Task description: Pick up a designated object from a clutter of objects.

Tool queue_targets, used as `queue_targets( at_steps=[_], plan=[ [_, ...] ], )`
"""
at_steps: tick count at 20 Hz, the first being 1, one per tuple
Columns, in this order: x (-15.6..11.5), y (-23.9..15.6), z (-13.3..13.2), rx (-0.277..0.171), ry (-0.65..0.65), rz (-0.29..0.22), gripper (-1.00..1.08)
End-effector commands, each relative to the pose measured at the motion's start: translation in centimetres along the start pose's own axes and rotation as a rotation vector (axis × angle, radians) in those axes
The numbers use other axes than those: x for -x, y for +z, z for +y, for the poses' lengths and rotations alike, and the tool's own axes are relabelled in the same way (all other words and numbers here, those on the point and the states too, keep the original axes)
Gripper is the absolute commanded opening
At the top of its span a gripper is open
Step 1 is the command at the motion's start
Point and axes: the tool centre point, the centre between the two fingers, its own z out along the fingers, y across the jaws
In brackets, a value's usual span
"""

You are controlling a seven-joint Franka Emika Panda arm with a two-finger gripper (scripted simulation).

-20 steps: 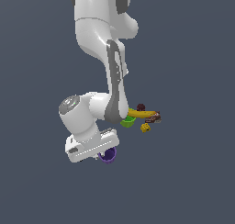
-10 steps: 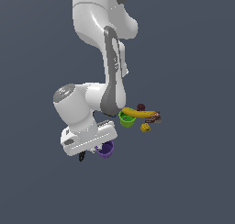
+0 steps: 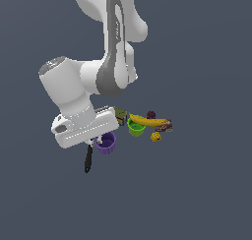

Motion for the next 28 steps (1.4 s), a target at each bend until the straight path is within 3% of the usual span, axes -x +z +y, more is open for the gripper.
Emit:
queue_targets(
  at_steps=[1, 19, 28],
  plan=[
    [0.5, -2.6, -0.1, 0.001, 0.000, 0.002, -1.00],
    [4.7, -22.8, -0.3, 0.000, -0.001, 0.003, -1.00],
    [6.0, -29.5, -0.2, 0.000, -0.001, 0.002, -1.00]
  ],
)
